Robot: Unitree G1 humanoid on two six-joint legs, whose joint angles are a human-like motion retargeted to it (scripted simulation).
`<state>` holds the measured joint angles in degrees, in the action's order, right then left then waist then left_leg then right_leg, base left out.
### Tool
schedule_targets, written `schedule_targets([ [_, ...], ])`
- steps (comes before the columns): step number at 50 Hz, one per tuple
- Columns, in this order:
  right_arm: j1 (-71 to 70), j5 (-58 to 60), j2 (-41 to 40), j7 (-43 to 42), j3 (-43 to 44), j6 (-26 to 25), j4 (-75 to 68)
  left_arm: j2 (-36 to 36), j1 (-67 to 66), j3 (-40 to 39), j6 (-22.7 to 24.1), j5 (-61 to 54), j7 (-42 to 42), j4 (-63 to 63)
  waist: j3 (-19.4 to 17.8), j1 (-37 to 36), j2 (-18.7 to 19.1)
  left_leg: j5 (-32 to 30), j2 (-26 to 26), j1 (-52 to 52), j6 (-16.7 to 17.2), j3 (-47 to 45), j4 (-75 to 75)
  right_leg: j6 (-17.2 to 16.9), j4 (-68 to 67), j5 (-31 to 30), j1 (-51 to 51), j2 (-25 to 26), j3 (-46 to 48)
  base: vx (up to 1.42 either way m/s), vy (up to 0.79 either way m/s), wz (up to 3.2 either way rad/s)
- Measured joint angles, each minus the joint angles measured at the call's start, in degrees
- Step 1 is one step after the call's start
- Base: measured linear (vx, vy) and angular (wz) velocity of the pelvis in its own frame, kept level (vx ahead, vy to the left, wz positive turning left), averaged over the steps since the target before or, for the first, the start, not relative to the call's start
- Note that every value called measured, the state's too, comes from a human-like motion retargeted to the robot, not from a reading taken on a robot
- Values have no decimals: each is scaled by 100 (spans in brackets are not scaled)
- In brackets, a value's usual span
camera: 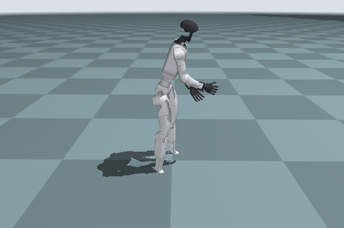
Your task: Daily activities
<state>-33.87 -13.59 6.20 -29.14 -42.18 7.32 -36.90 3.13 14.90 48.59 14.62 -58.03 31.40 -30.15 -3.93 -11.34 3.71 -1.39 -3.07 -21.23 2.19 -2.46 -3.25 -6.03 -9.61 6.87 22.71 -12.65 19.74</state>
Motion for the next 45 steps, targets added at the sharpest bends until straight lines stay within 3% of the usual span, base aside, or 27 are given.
schedule_targets([
  [2, 160, 136, -85, -86, -68, 68, -49, -78, -168, 86, 39, 84, -47, -49, 394, 30, -113, -206, 116, -382, -40, -15, -124, 6, -790, 261, 801, -257, -116, 0, 0, 0],
  [5, -8, 213, -15, -103, -8, 74, -44, -81, -103, 82, 0, 101, -79, -67, 380, 87, -181, -169, 219, -429, -69, -81, -46, -26, -1278, 462, 1083, -431, -279, 0, 0, 0],
  [11, -413, 391, 391, -1, 147, 105, 145, -133, 228, 83, -99, 104, -260, -48, 118, 314, -144, 151, 210, -120, -112, -281, 75, -143, -1086, 452, 818, -304, -588, 0, 4, -41],
  [14, -85, 536, 532, 112, 73, 155, 369, -263, 151, 181, -123, 130, -440, -143, 249, 565, -188, 61, 280, -178, -186, -481, 11, -206, -1444, 446, 1217, -391, -877, -7, 5, -50],
  [22, 764, 374, 1483, 822, 279, 299, 1270, -549, 601, -50, -232, -19, -1007, -618, 72, 1339, -97, 445, 134, 163, -204, -1078, 100, -479, -1196, 243, 1161, -50, -1468, -2, 4, -83],
  [33, 2307, -695, 2158, 1461, 1182, 423, 2074, -906, 852, -701, -133, -214, -1427, -1193, 1, 2232, -52, 868, -61, 508, -185, -1758, 465, -628, -1272, 302, 1159, 228, -1961, -1, -4, -67],
  [45, 3184, -1130, 2207, 2095, 1629, 394, 2195, -923, 1107, -1891, -130, -70, -1642, -2068, -185, 2460, -173, 1384, -537, 383, 11, -1610, 1661, -451, -1438, 680, 863, 523, -1960, 2, -11, -12],
])
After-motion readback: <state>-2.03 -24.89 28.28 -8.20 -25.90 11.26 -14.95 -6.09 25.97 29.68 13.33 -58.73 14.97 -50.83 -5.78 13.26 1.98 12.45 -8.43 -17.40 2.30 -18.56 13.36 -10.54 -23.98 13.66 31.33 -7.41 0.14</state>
